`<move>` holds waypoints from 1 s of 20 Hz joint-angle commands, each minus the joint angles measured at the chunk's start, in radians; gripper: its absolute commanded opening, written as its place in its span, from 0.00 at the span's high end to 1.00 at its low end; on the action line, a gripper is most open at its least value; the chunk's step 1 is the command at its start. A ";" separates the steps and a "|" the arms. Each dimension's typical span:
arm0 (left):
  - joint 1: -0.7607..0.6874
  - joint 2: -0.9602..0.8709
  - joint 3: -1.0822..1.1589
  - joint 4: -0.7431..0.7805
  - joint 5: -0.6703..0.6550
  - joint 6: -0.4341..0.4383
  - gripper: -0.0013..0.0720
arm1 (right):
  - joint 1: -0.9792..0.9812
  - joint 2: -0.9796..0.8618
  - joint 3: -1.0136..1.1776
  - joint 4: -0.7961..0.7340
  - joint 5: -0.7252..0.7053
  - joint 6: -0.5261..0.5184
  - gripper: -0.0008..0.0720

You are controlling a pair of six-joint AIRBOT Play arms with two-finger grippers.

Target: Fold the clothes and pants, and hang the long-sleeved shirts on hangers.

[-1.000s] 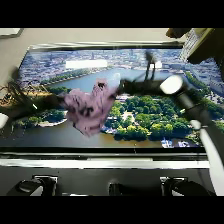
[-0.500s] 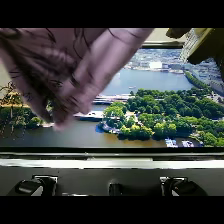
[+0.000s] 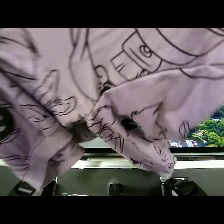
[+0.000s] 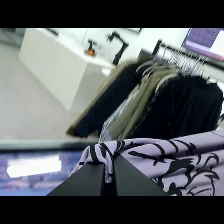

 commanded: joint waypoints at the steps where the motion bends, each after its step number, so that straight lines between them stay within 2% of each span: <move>1: 0.001 -0.116 0.001 -0.023 -0.096 0.000 0.95 | -0.001 -0.114 0.002 -0.180 0.000 0.027 0.94; 7: -0.119 -0.530 0.002 -0.042 -0.117 0.000 0.95 | -0.001 -0.524 -0.038 -0.255 0.011 0.027 0.94; 12: -0.193 -0.887 0.002 -0.095 -0.117 0.000 0.95 | -0.001 -0.857 -0.050 -0.249 0.176 0.027 0.94; 17: -0.174 -1.019 0.003 -0.201 -0.117 0.000 0.95 | -0.001 -1.013 -0.050 -0.205 0.317 0.027 0.93; 18: -0.160 -1.010 0.005 -0.201 -0.119 0.000 0.94 | -0.001 -1.010 -0.050 -0.205 0.330 0.026 0.84; 19: -0.142 -0.995 0.007 -0.200 -0.122 0.000 0.79 | -0.002 -0.996 -0.050 -0.207 0.345 0.006 0.66; 20: -0.115 -0.975 0.014 -0.201 -0.128 0.000 0.46 | -0.002 -0.976 -0.050 -0.218 0.359 -0.041 0.45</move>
